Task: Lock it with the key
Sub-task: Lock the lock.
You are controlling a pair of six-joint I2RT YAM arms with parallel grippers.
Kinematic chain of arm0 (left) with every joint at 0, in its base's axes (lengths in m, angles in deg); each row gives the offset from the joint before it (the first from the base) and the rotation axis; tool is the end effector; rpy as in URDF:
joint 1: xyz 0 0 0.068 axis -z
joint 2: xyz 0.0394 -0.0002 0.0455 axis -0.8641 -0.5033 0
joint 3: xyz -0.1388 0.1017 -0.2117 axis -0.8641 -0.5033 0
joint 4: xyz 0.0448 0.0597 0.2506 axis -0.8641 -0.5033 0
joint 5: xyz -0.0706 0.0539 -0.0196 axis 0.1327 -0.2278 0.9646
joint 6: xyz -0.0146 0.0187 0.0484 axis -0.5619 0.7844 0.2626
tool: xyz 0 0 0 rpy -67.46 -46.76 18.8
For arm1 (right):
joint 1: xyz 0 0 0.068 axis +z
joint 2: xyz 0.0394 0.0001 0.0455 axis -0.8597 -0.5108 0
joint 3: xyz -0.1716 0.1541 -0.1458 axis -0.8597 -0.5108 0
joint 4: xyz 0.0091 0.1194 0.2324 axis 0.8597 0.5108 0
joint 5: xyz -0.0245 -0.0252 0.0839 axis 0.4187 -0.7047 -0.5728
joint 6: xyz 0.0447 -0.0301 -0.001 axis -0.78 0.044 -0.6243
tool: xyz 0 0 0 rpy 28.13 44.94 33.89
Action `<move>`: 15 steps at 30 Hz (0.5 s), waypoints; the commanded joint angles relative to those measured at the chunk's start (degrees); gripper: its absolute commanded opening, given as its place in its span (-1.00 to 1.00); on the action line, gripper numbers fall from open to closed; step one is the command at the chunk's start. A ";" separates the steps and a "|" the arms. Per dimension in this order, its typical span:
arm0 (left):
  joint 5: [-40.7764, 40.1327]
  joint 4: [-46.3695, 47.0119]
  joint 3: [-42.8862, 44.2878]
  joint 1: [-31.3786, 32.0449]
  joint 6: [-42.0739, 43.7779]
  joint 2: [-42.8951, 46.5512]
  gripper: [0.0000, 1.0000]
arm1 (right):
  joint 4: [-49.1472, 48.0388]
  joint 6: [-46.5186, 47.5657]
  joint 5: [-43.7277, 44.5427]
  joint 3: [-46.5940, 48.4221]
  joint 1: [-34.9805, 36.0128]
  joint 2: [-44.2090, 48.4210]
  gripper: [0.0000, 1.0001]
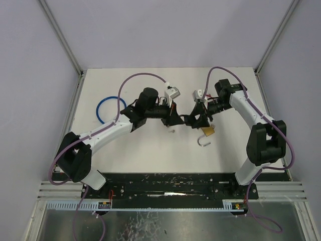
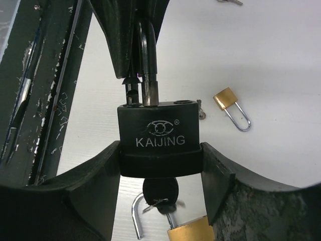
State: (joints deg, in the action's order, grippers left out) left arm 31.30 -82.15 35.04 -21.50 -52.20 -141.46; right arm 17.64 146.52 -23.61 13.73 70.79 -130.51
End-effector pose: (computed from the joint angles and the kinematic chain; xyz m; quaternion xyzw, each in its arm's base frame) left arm 0.2648 -0.2358 0.2929 0.3614 0.7293 -0.4509 0.3663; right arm 0.3076 0.0952 0.2703 -0.6313 0.5629 0.3970 0.3564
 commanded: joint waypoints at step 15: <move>-3.13 -14.11 5.37 -0.69 25.34 8.32 -0.99 | -14.12 -29.91 -15.11 -6.96 -1.28 10.57 0.81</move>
State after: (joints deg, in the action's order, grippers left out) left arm 28.31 -94.02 35.85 -21.76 -35.77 -134.91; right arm 10.17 129.19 -31.96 9.21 69.87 -122.97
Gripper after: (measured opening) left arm 0.070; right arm 0.893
